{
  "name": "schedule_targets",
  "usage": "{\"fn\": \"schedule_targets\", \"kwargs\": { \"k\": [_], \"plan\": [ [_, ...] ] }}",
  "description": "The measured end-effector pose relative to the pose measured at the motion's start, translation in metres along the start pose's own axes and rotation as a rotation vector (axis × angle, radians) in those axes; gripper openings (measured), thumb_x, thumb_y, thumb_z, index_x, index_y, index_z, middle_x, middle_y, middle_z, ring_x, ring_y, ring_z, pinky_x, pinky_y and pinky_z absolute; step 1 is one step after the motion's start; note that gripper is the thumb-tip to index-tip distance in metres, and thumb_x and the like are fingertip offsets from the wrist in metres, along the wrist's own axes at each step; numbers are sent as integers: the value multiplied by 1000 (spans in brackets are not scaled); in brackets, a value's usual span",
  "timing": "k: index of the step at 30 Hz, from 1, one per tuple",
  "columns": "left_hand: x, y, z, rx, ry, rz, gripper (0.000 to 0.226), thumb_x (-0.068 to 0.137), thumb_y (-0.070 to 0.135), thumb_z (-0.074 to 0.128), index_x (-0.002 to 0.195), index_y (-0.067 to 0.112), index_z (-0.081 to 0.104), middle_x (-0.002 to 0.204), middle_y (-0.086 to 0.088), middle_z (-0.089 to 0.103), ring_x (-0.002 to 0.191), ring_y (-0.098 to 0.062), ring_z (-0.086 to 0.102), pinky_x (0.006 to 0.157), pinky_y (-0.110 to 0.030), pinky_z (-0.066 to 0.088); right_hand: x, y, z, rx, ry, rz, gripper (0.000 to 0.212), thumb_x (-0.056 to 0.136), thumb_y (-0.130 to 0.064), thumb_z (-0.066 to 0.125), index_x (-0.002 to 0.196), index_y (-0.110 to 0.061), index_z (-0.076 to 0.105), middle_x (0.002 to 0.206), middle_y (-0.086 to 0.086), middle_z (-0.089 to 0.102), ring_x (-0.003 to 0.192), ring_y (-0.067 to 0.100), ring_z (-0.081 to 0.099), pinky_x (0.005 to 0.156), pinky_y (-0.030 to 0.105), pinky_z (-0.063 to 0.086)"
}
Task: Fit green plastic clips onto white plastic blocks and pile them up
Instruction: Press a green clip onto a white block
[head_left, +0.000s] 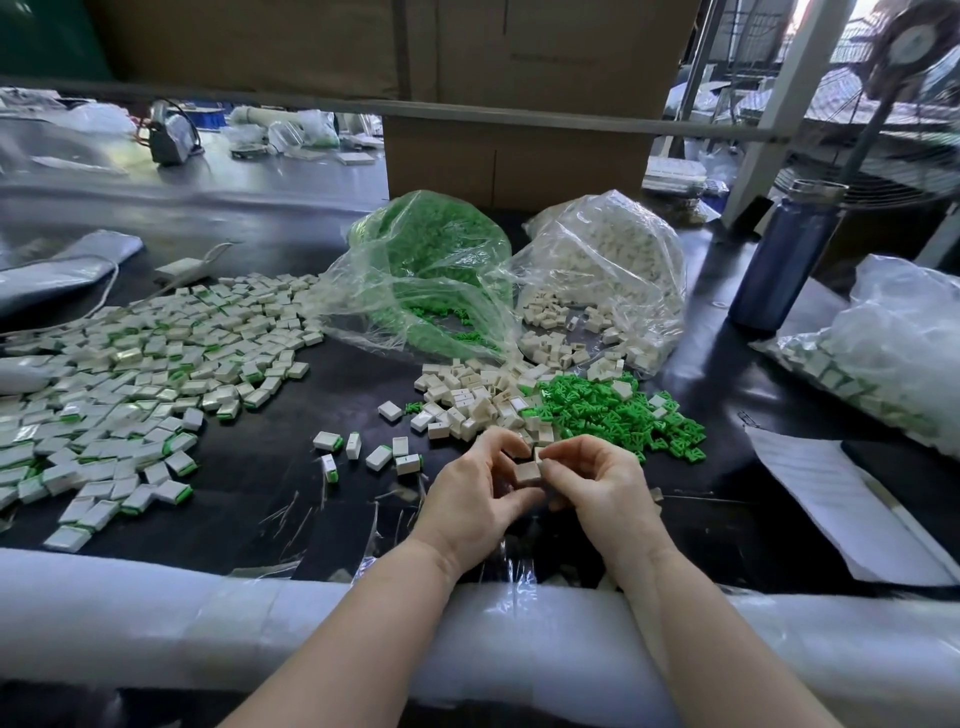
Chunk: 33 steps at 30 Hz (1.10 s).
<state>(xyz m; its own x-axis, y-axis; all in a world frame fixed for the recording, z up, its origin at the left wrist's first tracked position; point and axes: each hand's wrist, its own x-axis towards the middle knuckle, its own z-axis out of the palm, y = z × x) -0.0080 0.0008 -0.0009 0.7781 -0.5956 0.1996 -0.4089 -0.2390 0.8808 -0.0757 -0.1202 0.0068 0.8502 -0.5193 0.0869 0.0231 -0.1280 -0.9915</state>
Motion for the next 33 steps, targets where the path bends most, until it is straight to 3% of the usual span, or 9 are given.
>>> {"fn": "schedule_targets", "kwargs": {
  "k": [5, 10, 14, 17, 21, 26, 33],
  "plan": [
    [4, -2, -1, -1, 120, 12, 9, 83, 15, 68, 90, 11, 69, 83, 9, 60, 75, -1, 55, 73, -6, 43, -2, -1, -2, 94, -40, 33, 11, 83, -1, 65, 77, -9, 69, 65, 3, 69, 61, 11, 64, 55, 20, 53],
    [4, -2, -3, -214, 18, -83, 10, 85, 12, 65, 93, 10, 70, 83, 1, 68, 80, -9, 61, 80, -18, 49, -1, 0, 0, -7, -16, 14, 13, 85, -7, 65, 72, -6, 66, 57, -1, 63, 52, 9, 58, 53, 26, 51],
    [4, -1, -4, -221, -5, -97, 8, 85, 12, 64, 89, 15, 70, 85, -2, 69, 81, -11, 62, 81, -21, 50, -1, -1, 2, -25, -35, -11, 14, 86, -3, 62, 72, -4, 64, 55, -3, 59, 49, 4, 54, 49, 20, 50],
    [4, -1, -4, -182, -1, -103, 7, 85, 11, 65, 89, 14, 70, 87, -5, 70, 84, -13, 63, 84, -22, 50, -2, -2, 2, -37, -81, -10, 13, 86, -1, 61, 73, -2, 63, 53, -6, 57, 48, 1, 54, 48, 17, 48],
    [3, -3, -4, -74, -5, -73, 10, 85, 15, 66, 92, 12, 72, 80, 8, 66, 80, -6, 61, 77, -11, 46, -2, -2, 1, -54, -115, 7, 18, 87, 0, 60, 69, -5, 61, 49, -7, 57, 46, 0, 53, 47, 15, 46],
    [2, -2, -4, 28, -10, -24, 12, 85, 18, 66, 92, 11, 73, 83, 1, 64, 83, -12, 59, 81, -22, 46, -1, 0, 2, -99, -85, 11, 23, 86, 1, 60, 65, -8, 60, 47, -7, 56, 45, 0, 52, 46, 16, 46],
    [2, -3, -5, 48, -25, -49, 11, 86, 19, 65, 92, 14, 73, 81, 9, 63, 84, -9, 59, 83, -21, 46, -2, -1, -1, -120, -132, 4, 26, 86, 0, 61, 63, -12, 59, 53, -3, 55, 46, 1, 51, 47, 16, 45]
  ]
}}
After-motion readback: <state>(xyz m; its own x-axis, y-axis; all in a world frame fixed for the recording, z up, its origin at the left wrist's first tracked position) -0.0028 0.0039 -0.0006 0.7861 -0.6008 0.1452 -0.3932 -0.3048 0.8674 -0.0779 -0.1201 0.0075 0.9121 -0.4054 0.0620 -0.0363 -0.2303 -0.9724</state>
